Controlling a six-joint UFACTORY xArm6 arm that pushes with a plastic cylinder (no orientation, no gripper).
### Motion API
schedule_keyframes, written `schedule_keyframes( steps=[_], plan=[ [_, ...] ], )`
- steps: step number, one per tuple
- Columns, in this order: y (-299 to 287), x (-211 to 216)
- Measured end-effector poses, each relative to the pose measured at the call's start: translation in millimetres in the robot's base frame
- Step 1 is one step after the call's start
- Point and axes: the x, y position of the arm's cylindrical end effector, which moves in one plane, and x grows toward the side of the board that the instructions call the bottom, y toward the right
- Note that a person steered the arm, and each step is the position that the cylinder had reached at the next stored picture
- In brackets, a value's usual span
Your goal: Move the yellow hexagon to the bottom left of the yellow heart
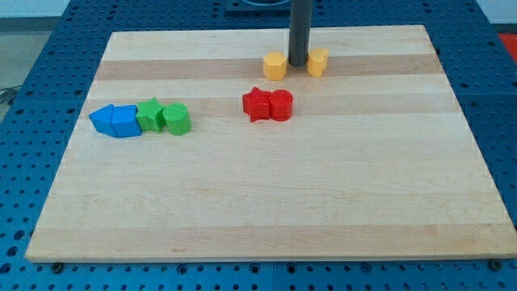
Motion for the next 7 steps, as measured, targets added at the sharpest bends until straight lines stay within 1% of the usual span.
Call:
schedule_keyframes(
  steps=[1,2,3,4,5,6,7],
  plan=[
    [-2,-47],
    [-7,-58],
    [-37,-37],
    [-71,-4],
    [-86,1],
    [-88,22],
    [-55,23]
  ],
)
